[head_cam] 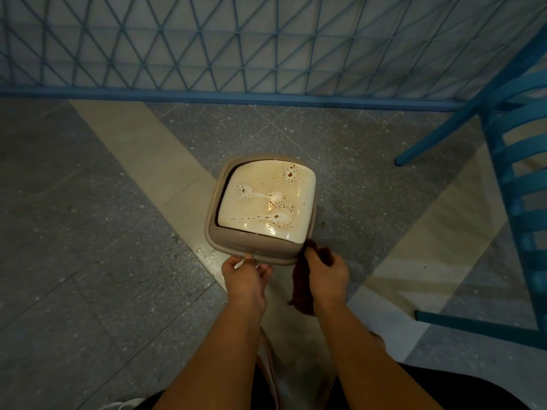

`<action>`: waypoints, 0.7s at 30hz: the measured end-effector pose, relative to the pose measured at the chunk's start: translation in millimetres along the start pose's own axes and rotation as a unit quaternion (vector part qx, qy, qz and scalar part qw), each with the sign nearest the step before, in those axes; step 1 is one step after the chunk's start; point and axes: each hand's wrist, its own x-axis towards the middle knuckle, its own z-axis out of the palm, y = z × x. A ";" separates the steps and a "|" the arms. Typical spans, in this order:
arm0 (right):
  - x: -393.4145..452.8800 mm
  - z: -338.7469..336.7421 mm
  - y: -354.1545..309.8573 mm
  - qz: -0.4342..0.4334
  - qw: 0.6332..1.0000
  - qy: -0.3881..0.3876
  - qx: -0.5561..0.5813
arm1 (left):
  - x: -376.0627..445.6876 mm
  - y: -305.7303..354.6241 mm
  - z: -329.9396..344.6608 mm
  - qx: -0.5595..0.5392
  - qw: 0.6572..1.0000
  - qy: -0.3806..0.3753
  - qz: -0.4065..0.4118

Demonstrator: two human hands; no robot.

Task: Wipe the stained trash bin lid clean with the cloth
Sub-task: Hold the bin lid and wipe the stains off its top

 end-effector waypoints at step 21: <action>-37.0 -60.4 -60.3 -0.225 0.973 -0.003 -0.053 | -7.7 0.6 -25.2 0.055 0.998 0.014 0.021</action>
